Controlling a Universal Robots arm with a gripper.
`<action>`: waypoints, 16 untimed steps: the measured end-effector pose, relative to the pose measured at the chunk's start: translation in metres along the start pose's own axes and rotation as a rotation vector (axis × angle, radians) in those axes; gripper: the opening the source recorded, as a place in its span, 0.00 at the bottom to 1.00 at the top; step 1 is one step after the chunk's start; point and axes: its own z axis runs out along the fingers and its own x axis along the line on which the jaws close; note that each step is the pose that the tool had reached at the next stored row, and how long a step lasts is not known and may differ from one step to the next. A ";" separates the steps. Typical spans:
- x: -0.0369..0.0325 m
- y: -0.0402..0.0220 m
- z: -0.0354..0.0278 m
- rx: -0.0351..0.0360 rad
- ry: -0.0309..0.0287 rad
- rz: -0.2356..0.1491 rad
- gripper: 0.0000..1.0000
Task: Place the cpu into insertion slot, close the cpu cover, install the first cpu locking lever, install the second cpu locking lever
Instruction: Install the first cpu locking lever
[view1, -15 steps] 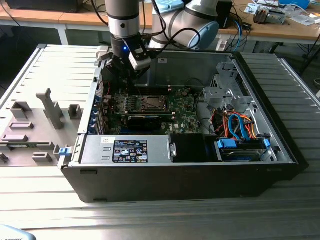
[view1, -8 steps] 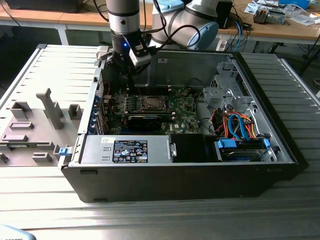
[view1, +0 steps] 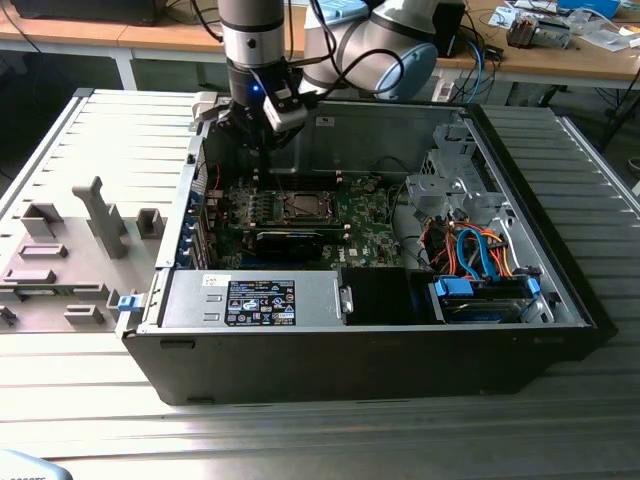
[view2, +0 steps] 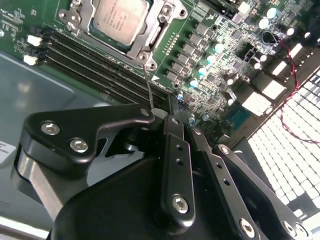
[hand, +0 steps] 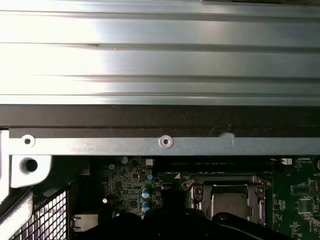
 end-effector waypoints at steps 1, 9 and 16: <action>-0.0008 0.0000 0.0001 -0.0001 0.0000 0.000 0.11; -0.0066 0.0000 0.0003 -0.0001 0.0011 0.000 0.11; -0.0099 0.0000 0.0004 -0.0001 0.0026 0.000 0.11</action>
